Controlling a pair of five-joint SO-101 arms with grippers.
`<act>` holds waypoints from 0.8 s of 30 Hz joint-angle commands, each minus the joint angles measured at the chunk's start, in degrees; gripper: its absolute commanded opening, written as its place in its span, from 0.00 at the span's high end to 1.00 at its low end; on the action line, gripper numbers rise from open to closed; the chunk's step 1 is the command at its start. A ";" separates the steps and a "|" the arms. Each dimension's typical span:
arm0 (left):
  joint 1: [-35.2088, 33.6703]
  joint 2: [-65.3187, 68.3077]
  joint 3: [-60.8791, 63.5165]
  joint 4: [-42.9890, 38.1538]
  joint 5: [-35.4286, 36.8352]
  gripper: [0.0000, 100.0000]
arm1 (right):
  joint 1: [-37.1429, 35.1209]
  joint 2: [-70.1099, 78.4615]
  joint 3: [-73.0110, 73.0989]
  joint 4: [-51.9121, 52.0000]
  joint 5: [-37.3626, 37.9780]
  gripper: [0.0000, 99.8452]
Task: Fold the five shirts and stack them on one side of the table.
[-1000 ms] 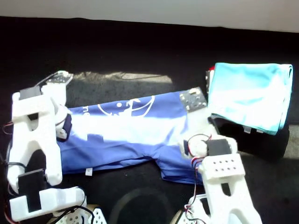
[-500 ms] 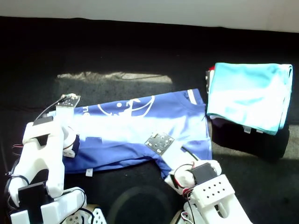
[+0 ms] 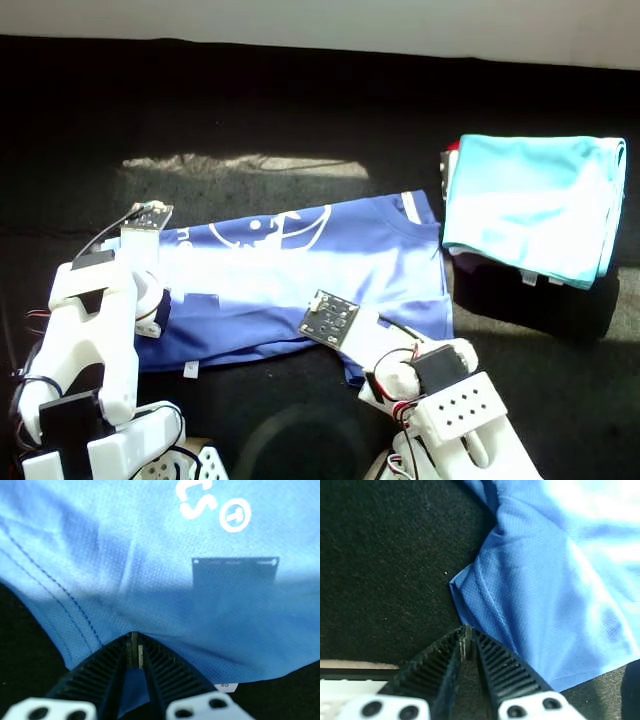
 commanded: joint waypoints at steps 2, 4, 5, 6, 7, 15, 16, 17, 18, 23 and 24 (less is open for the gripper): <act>-0.40 0.22 0.40 -1.49 0.09 0.99 | 1.27 -0.13 -0.75 0.13 0.26 0.87; -0.40 0.22 0.40 -1.49 0.09 0.99 | 1.19 -0.31 -0.04 -1.01 0.26 0.85; -0.40 0.22 0.40 -1.49 0.09 0.99 | 1.36 -0.40 0.13 -2.42 0.18 0.86; -0.40 0.22 0.40 -1.49 0.09 0.99 | 2.42 -0.40 0.13 -3.65 0.09 0.86; -0.40 0.22 0.40 -1.49 0.09 0.99 | 4.00 -0.40 0.04 -5.05 0.00 0.86; -0.40 0.22 0.40 -1.49 0.09 0.99 | 9.27 -0.13 0.13 -4.09 0.44 0.85; -0.40 0.22 0.40 -1.49 0.09 0.99 | 8.48 -0.22 0.13 -3.21 0.44 0.85; -0.40 0.22 0.40 -1.49 0.09 0.99 | 7.52 -0.22 0.13 -2.59 0.44 0.85; -0.40 0.22 0.40 -1.49 0.09 0.99 | 6.29 -0.22 0.48 -2.24 0.44 0.85; -0.40 0.22 0.40 -1.49 0.09 0.99 | -0.75 -0.13 5.41 -3.65 0.44 0.85; -0.40 0.22 0.40 -1.49 0.09 0.99 | -1.19 -0.13 6.20 -4.70 0.44 0.85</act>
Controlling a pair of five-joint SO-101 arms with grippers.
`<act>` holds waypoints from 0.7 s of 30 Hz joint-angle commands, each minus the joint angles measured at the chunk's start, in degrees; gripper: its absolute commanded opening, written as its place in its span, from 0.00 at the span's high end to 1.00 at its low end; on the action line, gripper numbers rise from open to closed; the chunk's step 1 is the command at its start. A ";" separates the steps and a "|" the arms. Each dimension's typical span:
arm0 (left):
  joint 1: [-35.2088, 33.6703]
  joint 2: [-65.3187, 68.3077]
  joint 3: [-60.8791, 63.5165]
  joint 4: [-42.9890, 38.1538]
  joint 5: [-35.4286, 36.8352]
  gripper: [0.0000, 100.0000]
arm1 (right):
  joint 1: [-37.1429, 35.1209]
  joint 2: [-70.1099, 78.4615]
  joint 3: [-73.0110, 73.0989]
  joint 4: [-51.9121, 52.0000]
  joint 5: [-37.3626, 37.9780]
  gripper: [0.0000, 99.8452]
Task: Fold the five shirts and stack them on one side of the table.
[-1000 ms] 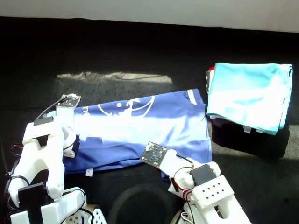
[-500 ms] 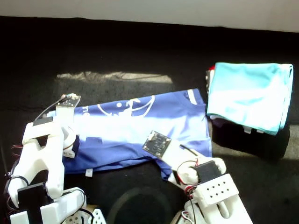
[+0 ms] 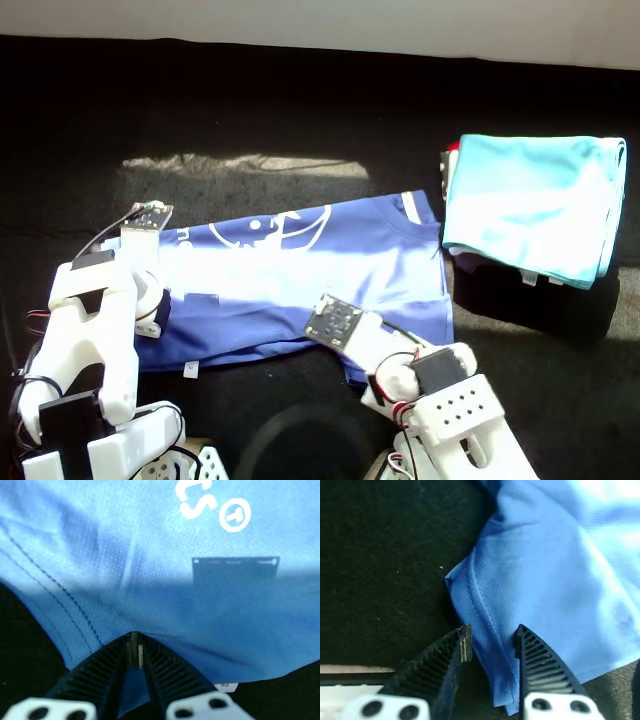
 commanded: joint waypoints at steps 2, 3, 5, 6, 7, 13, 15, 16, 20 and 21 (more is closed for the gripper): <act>-0.40 0.22 0.40 -1.49 0.09 0.99 | -3.03 -0.13 2.59 -3.30 0.44 0.85; -0.40 0.22 0.40 -1.49 0.09 0.99 | -3.65 -0.13 2.77 -3.47 0.44 0.85; -0.40 0.22 0.40 -1.49 0.09 0.99 | -4.62 -0.31 2.68 -2.77 0.44 0.85; -0.40 0.22 0.40 -1.49 0.09 0.99 | -4.88 -0.40 2.42 -2.07 0.44 0.85; -0.40 0.22 0.40 -1.49 0.09 0.99 | -5.14 -0.40 1.45 -1.27 0.44 0.85; -0.40 0.22 0.40 -1.49 0.09 0.99 | -5.14 -0.13 -4.09 4.88 0.44 0.85; -0.40 0.22 0.40 -1.49 0.09 0.99 | -5.14 -0.13 -3.38 4.62 0.35 0.83; -0.40 0.22 0.40 -1.49 0.09 0.99 | -5.14 -0.13 -2.51 4.18 0.18 0.81; -0.40 0.22 0.40 -1.49 0.09 0.99 | -3.82 -0.04 -1.19 2.07 0.26 0.76; -0.40 0.22 0.40 -1.49 0.09 0.99 | -3.30 -0.04 -1.01 1.10 0.26 0.76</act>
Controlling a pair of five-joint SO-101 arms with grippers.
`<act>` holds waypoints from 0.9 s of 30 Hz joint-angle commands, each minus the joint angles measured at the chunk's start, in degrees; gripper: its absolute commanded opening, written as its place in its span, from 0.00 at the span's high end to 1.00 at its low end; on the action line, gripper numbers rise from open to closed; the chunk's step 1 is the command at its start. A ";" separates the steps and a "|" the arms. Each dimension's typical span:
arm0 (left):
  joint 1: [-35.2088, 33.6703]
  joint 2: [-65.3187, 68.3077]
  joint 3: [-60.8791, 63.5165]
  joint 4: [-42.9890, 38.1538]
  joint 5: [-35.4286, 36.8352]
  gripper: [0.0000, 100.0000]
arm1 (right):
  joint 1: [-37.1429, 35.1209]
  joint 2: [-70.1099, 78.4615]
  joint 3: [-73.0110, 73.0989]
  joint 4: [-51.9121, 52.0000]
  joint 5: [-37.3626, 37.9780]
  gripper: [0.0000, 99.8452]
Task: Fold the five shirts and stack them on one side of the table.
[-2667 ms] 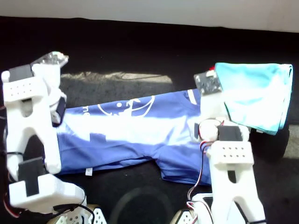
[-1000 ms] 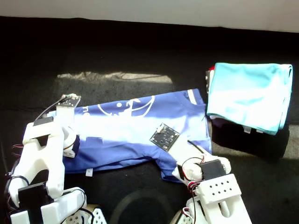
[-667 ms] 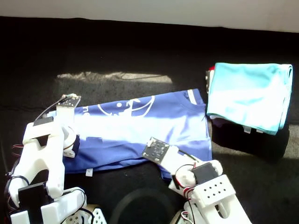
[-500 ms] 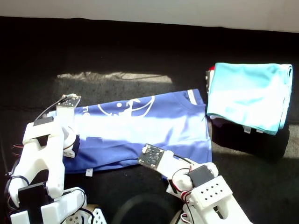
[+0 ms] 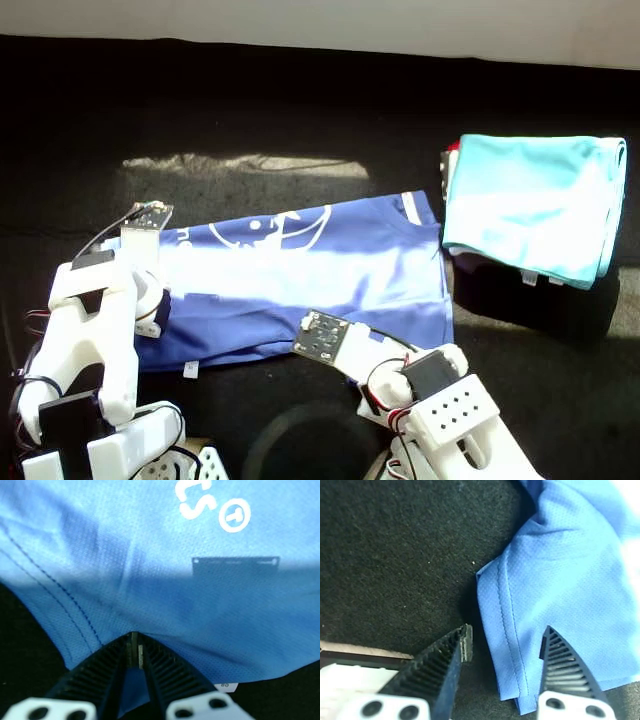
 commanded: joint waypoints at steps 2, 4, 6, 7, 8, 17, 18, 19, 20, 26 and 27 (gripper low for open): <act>-0.48 0.31 0.48 -1.49 0.09 0.99 | 2.15 -0.04 1.54 -3.74 0.35 0.76; -0.48 0.31 0.48 -1.49 0.09 0.99 | 2.33 -0.04 4.44 -6.37 1.14 0.76; -0.48 0.31 0.48 -1.49 0.09 0.99 | 2.42 -0.04 7.96 -9.45 3.43 0.76; -0.48 0.31 0.48 -1.49 0.09 0.99 | 2.42 -0.04 9.36 -10.68 4.22 0.76; -0.48 0.31 0.48 -1.49 0.09 0.99 | 2.42 -0.04 10.33 -11.38 4.66 0.76; -0.48 0.31 0.48 -1.49 0.09 0.99 | 4.09 -0.04 14.29 -15.08 7.21 0.81; -0.48 0.31 0.48 -1.49 0.09 0.99 | 4.70 -0.04 14.29 -15.08 7.30 0.81; -0.48 0.31 0.48 -1.49 0.09 0.99 | 5.05 -0.04 14.29 -14.99 7.30 0.81; -0.48 0.31 0.48 -1.49 0.09 0.99 | 5.14 -0.04 14.37 -14.99 7.38 0.82; -0.48 0.31 0.48 -1.49 0.09 0.99 | 7.16 -0.40 13.05 -14.99 11.87 0.98; -0.48 0.31 0.48 -1.49 0.09 0.99 | 8.13 -0.22 11.47 -14.81 11.87 0.98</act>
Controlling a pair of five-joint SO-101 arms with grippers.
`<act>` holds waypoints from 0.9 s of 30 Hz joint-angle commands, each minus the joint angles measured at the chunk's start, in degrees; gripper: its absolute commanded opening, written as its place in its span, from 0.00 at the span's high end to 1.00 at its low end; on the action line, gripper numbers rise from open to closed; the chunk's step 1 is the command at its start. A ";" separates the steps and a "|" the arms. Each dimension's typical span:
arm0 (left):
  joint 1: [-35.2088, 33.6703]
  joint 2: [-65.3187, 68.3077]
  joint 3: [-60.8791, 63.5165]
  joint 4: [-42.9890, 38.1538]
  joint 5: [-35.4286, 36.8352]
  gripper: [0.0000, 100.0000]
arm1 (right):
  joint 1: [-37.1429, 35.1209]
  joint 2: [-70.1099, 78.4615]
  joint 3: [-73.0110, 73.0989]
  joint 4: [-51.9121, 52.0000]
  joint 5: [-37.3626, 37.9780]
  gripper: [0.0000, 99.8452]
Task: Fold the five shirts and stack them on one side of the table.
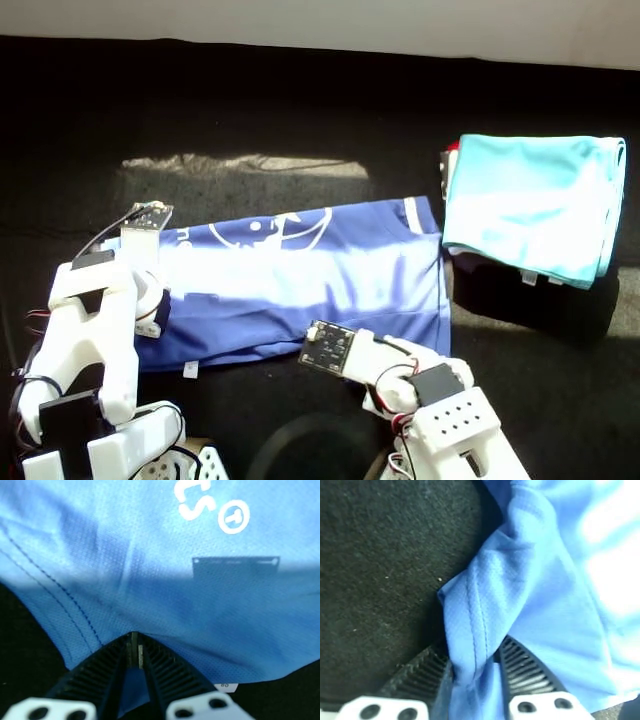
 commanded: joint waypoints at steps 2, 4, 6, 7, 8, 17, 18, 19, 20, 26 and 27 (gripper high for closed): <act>-0.48 0.31 0.48 -1.49 0.09 0.99 | 4.35 0.31 -4.18 1.71 1.23 0.98; -0.48 0.31 0.48 -1.49 0.09 0.99 | 5.76 0.40 -8.48 3.21 1.32 0.98; -0.48 0.31 0.48 -1.49 0.09 0.99 | 6.11 0.40 -12.00 3.74 1.32 0.98; -0.48 0.31 0.48 -1.49 0.09 0.99 | 6.11 0.48 -13.41 3.74 1.32 0.98; -0.48 0.31 0.48 -1.49 0.09 0.99 | 6.11 0.48 -14.73 3.47 1.32 0.98; -0.48 0.31 0.48 -1.49 0.09 0.99 | 9.54 18.59 -28.70 -2.51 0.88 0.98; -0.48 0.31 0.48 -1.49 0.09 0.99 | 9.54 23.25 -32.48 -2.42 0.53 0.98; -0.48 0.31 0.48 -1.49 0.09 0.99 | 9.54 27.74 -36.09 -2.33 -0.70 0.98; -0.48 0.31 0.48 -1.49 0.09 0.99 | 9.54 32.13 -40.04 -1.89 -1.85 0.98; -0.48 0.31 0.48 -1.49 0.09 0.99 | 9.54 51.91 -58.42 0.84 -2.81 0.98; -0.48 0.31 0.48 -1.49 0.09 0.99 | 9.54 54.64 -60.09 0.66 -2.99 0.98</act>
